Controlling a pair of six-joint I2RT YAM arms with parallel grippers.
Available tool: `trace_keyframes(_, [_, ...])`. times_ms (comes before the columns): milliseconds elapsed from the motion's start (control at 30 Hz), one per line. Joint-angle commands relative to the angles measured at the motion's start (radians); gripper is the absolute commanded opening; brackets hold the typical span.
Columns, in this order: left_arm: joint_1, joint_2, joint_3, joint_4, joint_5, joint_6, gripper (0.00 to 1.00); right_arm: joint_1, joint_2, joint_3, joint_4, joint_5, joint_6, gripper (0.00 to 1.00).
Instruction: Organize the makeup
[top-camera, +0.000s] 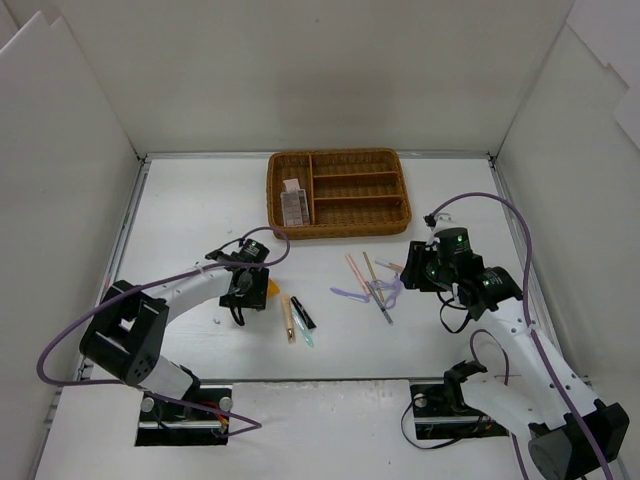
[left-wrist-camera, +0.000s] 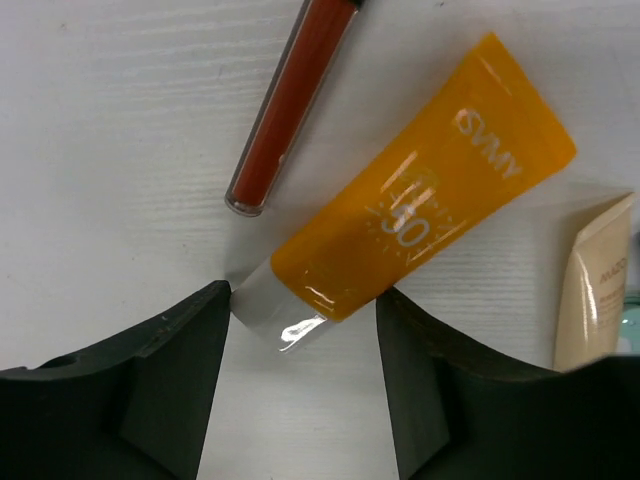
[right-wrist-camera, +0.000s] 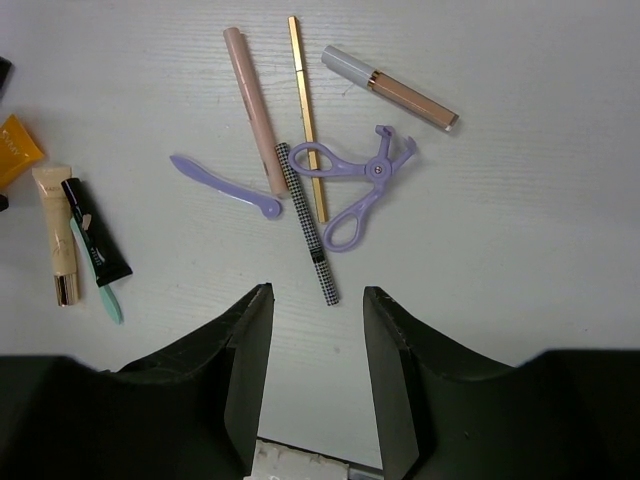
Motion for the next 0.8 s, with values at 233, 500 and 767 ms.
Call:
trace_keyframes(233, [0.007, 0.022, 0.029, 0.074, 0.148, 0.1, 0.21, 0.006, 0.0, 0.01, 0.026, -0.01, -0.017, 0.38])
trace_keyframes(500, [-0.016, -0.053, 0.014, 0.079, 0.203, 0.091, 0.0, 0.007, -0.001, 0.026, 0.026, -0.044, -0.015, 0.38])
trace_keyframes(767, [-0.044, -0.164, 0.044, 0.081, 0.211, 0.1, 0.0, 0.007, 0.0, 0.066, 0.028, -0.097, 0.0, 0.38])
